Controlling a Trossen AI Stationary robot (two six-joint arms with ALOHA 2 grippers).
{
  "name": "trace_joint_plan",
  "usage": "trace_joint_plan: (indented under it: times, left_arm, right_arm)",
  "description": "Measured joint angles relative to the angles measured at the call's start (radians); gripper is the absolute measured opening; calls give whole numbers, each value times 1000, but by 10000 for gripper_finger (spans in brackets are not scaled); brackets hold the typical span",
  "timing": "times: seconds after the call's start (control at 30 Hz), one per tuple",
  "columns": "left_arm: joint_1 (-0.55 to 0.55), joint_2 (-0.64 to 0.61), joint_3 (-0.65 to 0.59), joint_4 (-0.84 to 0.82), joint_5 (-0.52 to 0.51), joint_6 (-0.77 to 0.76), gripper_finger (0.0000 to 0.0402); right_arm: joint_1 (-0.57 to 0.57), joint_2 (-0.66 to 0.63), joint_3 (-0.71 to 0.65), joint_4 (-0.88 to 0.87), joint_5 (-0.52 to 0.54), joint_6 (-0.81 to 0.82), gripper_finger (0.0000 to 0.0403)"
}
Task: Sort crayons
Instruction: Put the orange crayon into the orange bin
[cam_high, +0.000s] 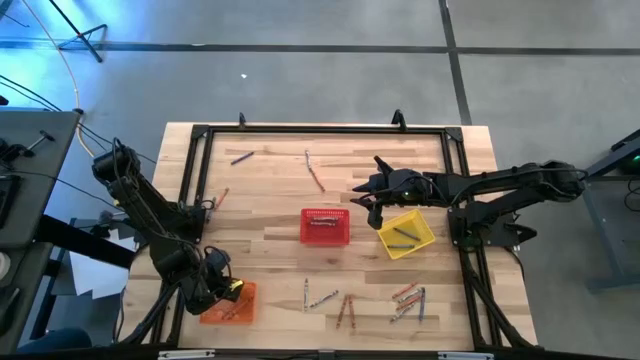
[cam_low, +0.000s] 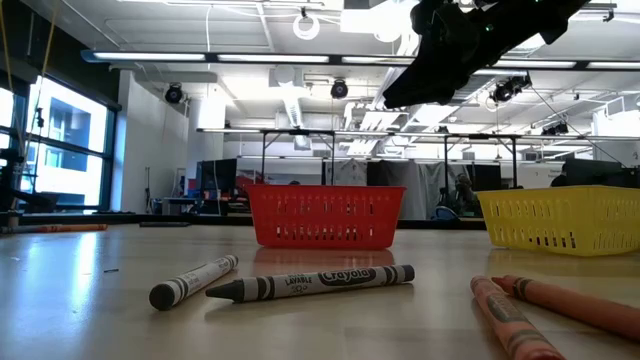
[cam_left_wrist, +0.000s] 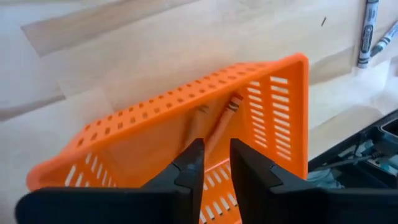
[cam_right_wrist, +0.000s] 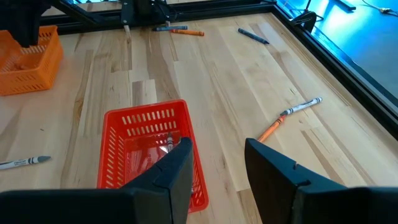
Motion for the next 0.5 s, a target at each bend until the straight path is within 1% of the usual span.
trace_joint_plan:
  times: [0.2, 0.5]
  left_arm:
    - [9, 0, 0, 6, 0, 0, 86]
    - [19, -1, 0, 18, -17, 14, 87]
  right_arm:
    - [0, 0, 0, 0, 0, -1, 140]
    - [0, 0, 0, 0, 0, -3, 140]
